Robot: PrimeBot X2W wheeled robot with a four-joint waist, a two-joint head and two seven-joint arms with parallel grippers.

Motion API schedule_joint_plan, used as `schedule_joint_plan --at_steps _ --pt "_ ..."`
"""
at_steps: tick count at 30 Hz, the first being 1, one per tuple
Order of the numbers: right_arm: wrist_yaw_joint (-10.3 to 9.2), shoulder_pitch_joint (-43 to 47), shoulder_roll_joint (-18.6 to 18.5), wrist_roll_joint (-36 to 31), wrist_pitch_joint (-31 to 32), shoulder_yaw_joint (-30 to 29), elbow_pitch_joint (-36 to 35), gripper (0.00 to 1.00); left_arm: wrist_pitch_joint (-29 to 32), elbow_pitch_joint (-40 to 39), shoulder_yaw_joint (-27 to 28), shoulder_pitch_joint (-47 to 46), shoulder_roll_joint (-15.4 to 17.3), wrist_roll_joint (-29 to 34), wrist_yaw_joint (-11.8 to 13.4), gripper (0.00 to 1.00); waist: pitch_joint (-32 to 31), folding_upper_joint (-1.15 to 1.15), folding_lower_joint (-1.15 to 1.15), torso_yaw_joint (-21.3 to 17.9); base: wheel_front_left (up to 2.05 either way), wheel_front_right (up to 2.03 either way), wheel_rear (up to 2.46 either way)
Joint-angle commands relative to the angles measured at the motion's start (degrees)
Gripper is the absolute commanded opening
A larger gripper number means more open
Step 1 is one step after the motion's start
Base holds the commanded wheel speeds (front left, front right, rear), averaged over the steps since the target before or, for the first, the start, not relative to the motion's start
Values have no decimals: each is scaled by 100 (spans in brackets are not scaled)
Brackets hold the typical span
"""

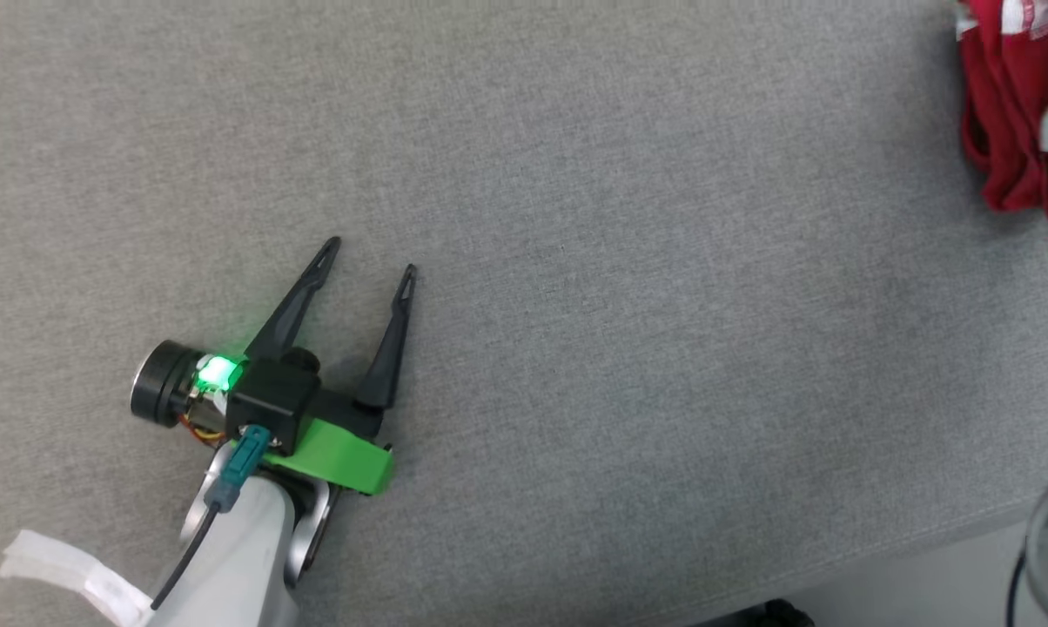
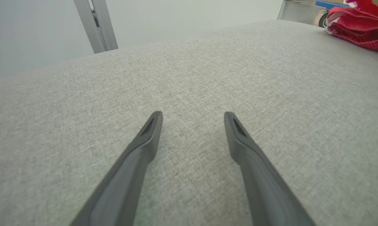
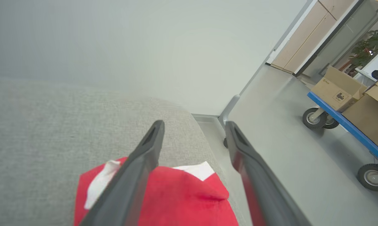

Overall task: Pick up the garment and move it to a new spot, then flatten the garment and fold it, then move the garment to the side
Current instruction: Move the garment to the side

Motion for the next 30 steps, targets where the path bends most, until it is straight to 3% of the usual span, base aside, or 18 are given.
schedule_joint_plan --at_steps 1,7,14,23,30 --pt "-9 66 141 209 -23 128 -239 100 8 67 106 157 -20 -17 -9 100 -347 0 0 35 0 0 0" --pt "-9 577 554 1211 -26 1106 -1240 100 7 216 599 382 -261 -42 35 100 -887 0 0 200 0 0 0" --pt "-9 1589 688 2046 -21 1649 -1952 100 7 410 1167 483 -417 23 59 100 -1344 0 0 516 0 0 0" --pt "-9 2939 832 2798 -21 1951 -1866 100 7 563 1559 776 -510 138 61 100 -1850 0 0 776 0 0 0" --pt "-9 3851 830 2906 -22 2388 -1648 100 7 604 1730 1248 -608 164 103 100 -2249 0 0 885 0 0 0"
